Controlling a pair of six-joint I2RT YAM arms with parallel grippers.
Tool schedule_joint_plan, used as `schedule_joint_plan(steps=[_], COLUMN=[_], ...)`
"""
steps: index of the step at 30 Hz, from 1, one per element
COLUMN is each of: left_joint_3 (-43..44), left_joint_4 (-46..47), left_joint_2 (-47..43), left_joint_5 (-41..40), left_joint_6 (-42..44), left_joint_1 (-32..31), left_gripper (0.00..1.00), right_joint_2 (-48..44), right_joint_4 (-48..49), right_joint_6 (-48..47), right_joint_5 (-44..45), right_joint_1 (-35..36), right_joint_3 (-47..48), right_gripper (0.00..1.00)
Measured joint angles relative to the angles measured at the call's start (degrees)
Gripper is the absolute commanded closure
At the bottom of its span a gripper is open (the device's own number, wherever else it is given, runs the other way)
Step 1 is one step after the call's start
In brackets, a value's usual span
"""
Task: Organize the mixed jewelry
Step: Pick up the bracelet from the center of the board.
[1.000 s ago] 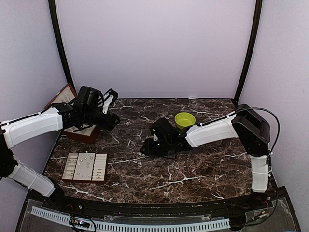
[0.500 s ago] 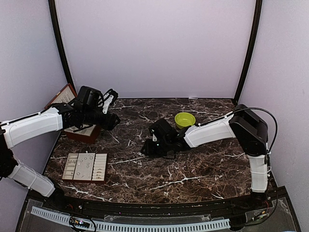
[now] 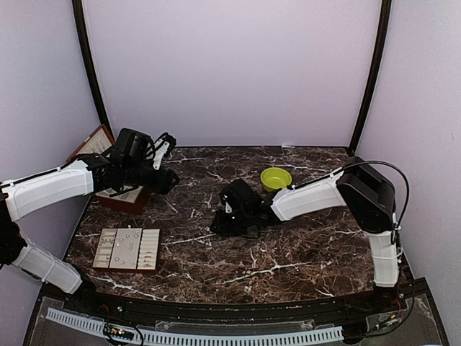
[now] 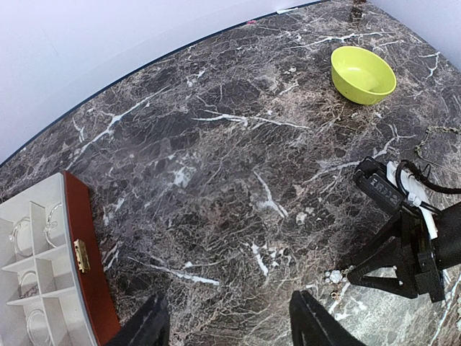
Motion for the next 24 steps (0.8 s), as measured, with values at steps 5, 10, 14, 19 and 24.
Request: schedule_joint_plan(steps=[5, 10, 14, 19, 24], left_joint_3=[0.0, 0.0, 0.0, 0.0, 0.0], left_joint_4=[-0.02, -0.02, -0.02, -0.02, -0.02], left_joint_2=[0.0, 0.0, 0.0, 0.0, 0.0], left_joint_5=[0.0, 0.0, -0.02, -0.02, 0.0], left_joint_6=[0.0, 0.0, 0.0, 0.0, 0.02], left_joint_1=[0.0, 0.0, 0.0, 0.0, 0.0], left_gripper=[0.41, 0.41, 0.41, 0.41, 0.41], right_joint_2=[0.61, 1.09, 1.25, 1.57, 1.99], right_joint_4=[0.09, 0.0, -0.46, -1.2, -1.81], right_joint_6=[0.02, 0.0, 0.02, 0.04, 0.02], right_joint_5=[-0.07, -0.11, 0.42, 1.18, 2.08], right_joint_1=[0.68, 1.05, 1.09, 1.09, 1.31], right_joint_3=[0.63, 1.27, 1.62, 2.23, 2.97], right_gripper=[0.74, 0.76, 0.77, 0.8, 0.83])
